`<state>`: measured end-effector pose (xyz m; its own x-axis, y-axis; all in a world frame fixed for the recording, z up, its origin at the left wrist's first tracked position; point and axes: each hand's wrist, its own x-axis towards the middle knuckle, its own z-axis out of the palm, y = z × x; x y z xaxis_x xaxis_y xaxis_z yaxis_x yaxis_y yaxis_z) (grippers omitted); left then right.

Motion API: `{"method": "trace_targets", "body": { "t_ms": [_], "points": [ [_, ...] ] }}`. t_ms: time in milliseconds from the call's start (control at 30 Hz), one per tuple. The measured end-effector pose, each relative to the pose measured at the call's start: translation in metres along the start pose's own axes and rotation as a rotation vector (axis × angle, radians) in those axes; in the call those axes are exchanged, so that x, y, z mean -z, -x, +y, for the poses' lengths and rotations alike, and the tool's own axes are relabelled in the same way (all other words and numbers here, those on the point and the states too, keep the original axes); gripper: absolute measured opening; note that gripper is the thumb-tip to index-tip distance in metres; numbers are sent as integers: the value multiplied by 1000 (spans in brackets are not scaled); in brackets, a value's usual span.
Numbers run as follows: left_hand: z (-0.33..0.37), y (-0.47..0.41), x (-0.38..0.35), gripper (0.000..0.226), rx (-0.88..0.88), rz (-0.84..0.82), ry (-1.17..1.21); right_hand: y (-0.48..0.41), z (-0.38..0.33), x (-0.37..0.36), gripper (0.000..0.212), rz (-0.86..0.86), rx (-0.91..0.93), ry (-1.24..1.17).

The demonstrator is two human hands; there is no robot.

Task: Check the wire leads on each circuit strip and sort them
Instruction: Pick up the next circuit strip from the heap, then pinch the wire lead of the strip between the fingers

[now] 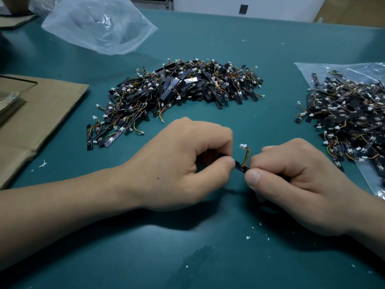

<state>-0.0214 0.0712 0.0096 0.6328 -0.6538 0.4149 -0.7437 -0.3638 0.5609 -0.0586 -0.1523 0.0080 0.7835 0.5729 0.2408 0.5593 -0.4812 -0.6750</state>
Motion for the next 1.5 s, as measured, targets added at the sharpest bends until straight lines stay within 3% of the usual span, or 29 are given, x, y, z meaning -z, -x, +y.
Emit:
{"method": "trace_targets", "body": {
  "t_ms": [167, 267, 367, 467, 600, 1067, 1200, 1400, 1500],
  "points": [
    [1, 2, 0, 15, -5, 8, -48, -2, 2, 1, 41, -24, 25, 32],
    [-1, 6, 1, 34, 26, 129, -134, 2, 3, -2, 37, 234, 30, -32],
    [-5, 3, -2, 49, 232, 206, -334, 2, 6, -4, 18, 511, -32, -190],
    [-14, -4, -8, 64, 505, 38, -533, 1, 8, -5, 25, 424, -94, -133],
    [-25, -9, -10, 75, 622, -88, -591, 1, 2, -7, 15, 244, -72, 27],
    [-22, -3, -13, 66, 499, 2, -649, 0, -1, -6, 14, 154, -77, 89],
    [-21, -5, -14, 74, 553, -93, -657, -1, -2, -6, 13, 135, -72, 113],
    [-18, -1, -9, 54, 388, -34, -601, -1, -3, -6, 13, 116, -69, 137],
    [-25, -4, -7, 76, 486, -20, -677, -1, -3, -5, 14, 104, -69, 141]
  ]
}}
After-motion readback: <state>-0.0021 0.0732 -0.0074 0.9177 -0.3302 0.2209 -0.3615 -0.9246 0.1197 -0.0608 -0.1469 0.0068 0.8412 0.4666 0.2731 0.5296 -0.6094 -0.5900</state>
